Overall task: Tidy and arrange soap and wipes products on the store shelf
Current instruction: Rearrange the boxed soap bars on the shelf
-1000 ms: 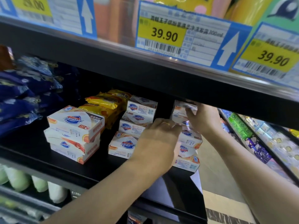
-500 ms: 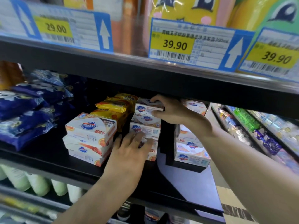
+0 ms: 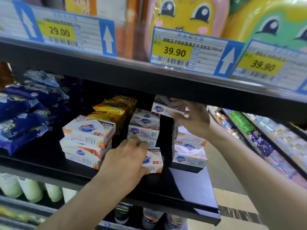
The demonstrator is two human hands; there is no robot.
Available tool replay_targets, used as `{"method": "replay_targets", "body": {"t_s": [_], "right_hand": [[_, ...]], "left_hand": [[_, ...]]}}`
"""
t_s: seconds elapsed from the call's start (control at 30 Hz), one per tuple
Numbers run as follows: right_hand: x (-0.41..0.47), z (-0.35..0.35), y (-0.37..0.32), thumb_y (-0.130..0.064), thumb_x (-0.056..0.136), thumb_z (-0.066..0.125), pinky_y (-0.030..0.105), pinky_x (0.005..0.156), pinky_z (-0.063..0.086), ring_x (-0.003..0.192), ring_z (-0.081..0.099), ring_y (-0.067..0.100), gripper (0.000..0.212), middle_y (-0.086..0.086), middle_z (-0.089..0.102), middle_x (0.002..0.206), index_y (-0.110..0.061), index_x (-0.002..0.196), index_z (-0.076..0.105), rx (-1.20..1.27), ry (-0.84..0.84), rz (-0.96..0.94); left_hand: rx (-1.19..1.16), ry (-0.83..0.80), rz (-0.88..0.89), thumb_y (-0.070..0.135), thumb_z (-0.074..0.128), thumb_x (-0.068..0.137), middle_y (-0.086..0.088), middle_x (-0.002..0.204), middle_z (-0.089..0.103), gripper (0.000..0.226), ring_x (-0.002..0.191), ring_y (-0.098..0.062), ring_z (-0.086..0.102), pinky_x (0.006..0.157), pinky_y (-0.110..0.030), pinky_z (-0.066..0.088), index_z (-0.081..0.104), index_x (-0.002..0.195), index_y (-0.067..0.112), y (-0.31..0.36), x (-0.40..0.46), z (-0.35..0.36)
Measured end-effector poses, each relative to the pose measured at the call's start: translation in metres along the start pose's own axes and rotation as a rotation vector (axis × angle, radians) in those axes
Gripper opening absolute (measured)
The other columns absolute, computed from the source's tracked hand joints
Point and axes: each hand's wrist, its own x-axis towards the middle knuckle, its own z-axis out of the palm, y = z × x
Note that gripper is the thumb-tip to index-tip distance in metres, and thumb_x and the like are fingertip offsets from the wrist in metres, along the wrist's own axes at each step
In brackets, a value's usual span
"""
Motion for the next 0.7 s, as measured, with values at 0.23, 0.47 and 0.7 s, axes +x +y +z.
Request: {"method": "replay_targets", "body": {"t_s": [0.23,0.47,0.7], "right_hand": [[-0.023,-0.042,0.047,-0.044,0.097,0.068,0.025,0.065,0.042,0.088,0.062,0.016,0.016,-0.007,0.067,0.099,-0.031,0.107,0.066,-0.132,0.048,0.249],[-0.019,-0.041,0.069,-0.041,0.098,0.066,0.023,0.066,0.051,0.086,0.063,0.006,0.03,-0.012,0.064,0.1,-0.031,0.126,0.064,-0.18,-0.118,0.343],[-0.016,-0.029,0.075,-0.034,0.1,0.065,0.013,0.061,0.043,0.082,0.057,-0.002,0.031,-0.013,0.059,0.104,-0.026,0.13,0.065,-0.107,-0.071,0.358]], "left_hand": [[-0.068,0.146,0.107,0.059,0.065,0.093,0.012,0.15,0.04,0.068,0.137,-0.015,0.045,0.091,-0.038,0.053,0.034,0.151,0.041,0.038,0.014,-0.016],[-0.031,0.186,0.178,0.045,0.069,0.095,0.001,0.142,0.047,0.056,0.126,-0.024,0.051,0.084,-0.039,0.051,0.049,0.144,0.025,0.089,0.048,-0.007],[-0.09,0.193,0.149,0.021,0.067,0.098,0.004,0.132,0.055,0.037,0.125,-0.021,0.049,0.085,-0.039,0.058,0.056,0.132,0.024,0.109,0.061,0.015]]}}
